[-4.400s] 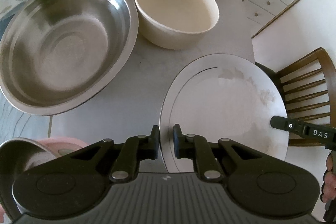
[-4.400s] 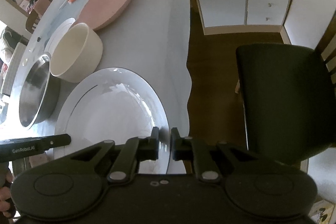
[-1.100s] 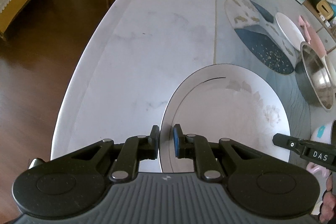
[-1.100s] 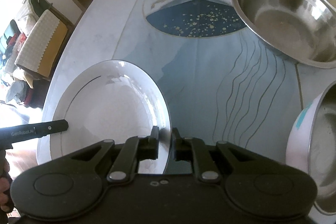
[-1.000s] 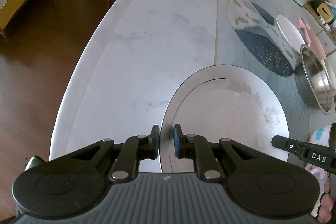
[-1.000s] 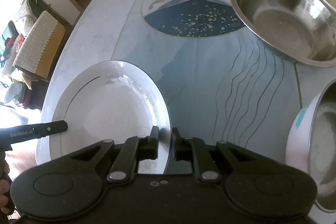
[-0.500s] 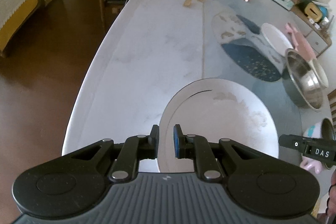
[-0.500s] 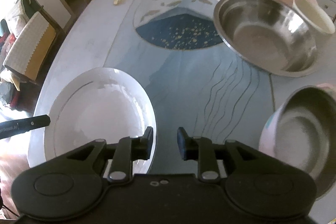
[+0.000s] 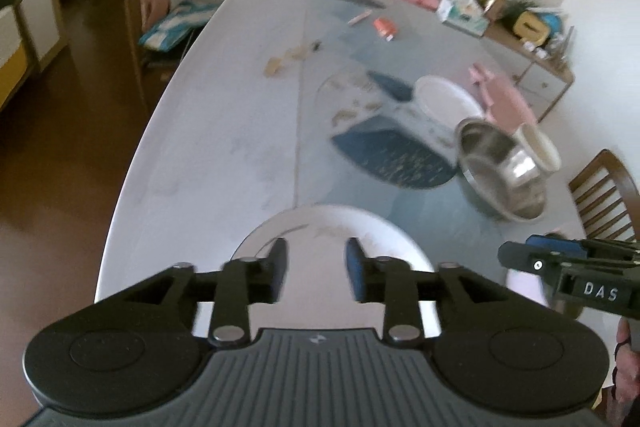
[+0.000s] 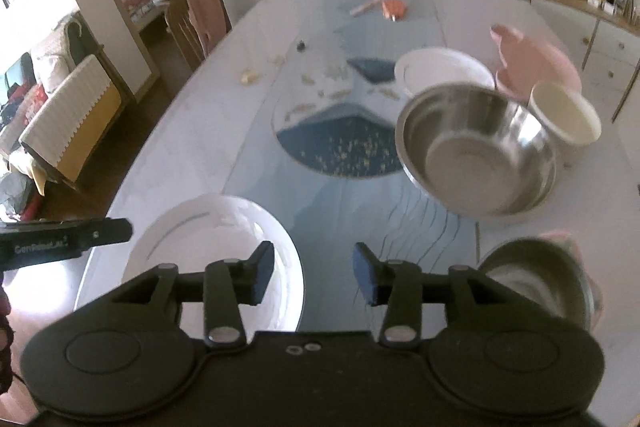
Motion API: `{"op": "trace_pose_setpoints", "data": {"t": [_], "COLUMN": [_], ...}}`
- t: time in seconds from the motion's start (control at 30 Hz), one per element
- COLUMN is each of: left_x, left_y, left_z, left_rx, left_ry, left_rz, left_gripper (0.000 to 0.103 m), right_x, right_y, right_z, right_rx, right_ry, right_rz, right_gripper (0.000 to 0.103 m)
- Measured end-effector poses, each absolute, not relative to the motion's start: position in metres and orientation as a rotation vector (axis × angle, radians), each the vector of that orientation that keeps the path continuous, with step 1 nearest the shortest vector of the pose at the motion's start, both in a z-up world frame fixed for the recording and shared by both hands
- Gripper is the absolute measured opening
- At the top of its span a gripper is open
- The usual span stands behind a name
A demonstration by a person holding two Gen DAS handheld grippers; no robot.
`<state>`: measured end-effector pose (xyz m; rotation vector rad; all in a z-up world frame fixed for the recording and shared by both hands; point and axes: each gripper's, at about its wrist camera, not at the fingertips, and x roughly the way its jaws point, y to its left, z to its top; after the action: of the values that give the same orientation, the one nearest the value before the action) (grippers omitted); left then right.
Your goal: Organize plates and bowls
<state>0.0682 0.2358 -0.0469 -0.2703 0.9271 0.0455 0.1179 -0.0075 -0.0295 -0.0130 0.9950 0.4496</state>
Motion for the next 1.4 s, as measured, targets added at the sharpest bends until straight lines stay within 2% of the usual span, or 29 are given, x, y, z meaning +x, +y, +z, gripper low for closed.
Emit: {"op": "trace_pose_setpoints", "data": {"t": [0.07,0.23,0.4,0.7,1.4], "left_x": [0.071,0.081,0.093,0.134,0.271], "left_y": [0.229,0.215,0.199,0.17,0.109], "left_z": [-0.038,-0.019,-0.004,0.012,0.007], "left_rx": [-0.253,-0.218,-0.209,-0.183,-0.114], "left_ry": [0.892,0.842,0.809,0.785,0.854], "left_rz": [0.034,-0.009,-0.05,-0.098,-0.026], "left_gripper": [0.061,0.062,0.074,0.079,0.079], "right_x": [0.117,0.116,0.122,0.16,0.314], "right_y": [-0.009,-0.016,-0.026,-0.055,-0.103], "right_z": [-0.022,-0.004,0.015,0.04,0.029], "right_rx": [-0.015,-0.022,-0.032,-0.034,-0.076], "right_ry": [0.973,0.926,0.871,0.833,0.929], "right_rz": [0.45,0.441,0.419,0.39,0.435], "right_gripper": [0.048,0.061,0.077,0.097,0.1]}}
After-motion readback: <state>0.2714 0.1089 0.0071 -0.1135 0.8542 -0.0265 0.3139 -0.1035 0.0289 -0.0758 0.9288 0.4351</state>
